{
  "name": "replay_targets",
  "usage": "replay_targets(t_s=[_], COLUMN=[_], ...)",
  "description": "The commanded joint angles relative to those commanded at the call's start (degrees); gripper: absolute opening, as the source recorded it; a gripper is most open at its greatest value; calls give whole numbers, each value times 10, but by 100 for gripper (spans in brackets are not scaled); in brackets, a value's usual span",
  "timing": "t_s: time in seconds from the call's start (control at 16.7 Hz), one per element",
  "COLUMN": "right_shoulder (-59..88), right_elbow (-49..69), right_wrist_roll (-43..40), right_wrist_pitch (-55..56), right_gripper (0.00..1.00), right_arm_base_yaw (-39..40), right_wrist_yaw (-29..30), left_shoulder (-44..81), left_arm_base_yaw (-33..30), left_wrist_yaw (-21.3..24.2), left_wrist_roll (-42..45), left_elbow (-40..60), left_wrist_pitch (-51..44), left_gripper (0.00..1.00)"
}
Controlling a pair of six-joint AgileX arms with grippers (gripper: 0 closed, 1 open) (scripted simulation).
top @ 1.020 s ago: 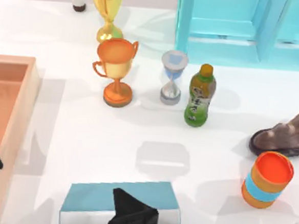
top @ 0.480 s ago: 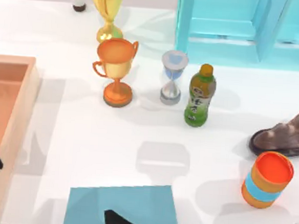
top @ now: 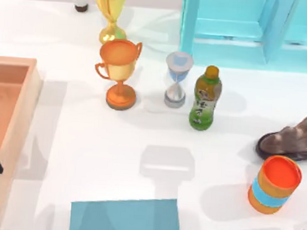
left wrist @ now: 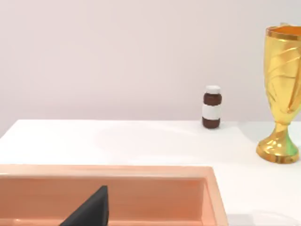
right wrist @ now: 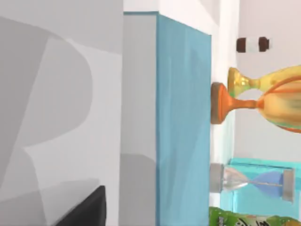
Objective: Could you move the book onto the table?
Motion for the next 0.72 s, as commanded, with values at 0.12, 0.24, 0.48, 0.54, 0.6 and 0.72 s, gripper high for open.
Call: replay_targets(t_s=[0.12,0.24,0.48,0.54,0.6,0.72], right_shoulder=[12,21,33,35,36,36], right_elbow=[31,59,98,103,106,107], right_wrist_roll=[72,135,222,234,240,242], right_wrist_pitch=[-91,-171,-280,-293,-301,-302], right_gripper=[100,100,100,100,100,100], right_arm_base_yaw=[29,54,83,86,88,88], right_wrist_yaw=[18,33,55,58,59,59], left_shoulder=[0,0,0,0,0,0], left_arm_base_yaw=[0,0,0,0,0,0], left_wrist_yaw=[0,0,0,0,0,0], left_wrist_roll=[0,0,0,0,0,0], left_elbow=[0,0,0,0,0,0], left_wrist_pitch=[0,0,0,0,0,0], left_gripper=[100,100,100,100,100,100])
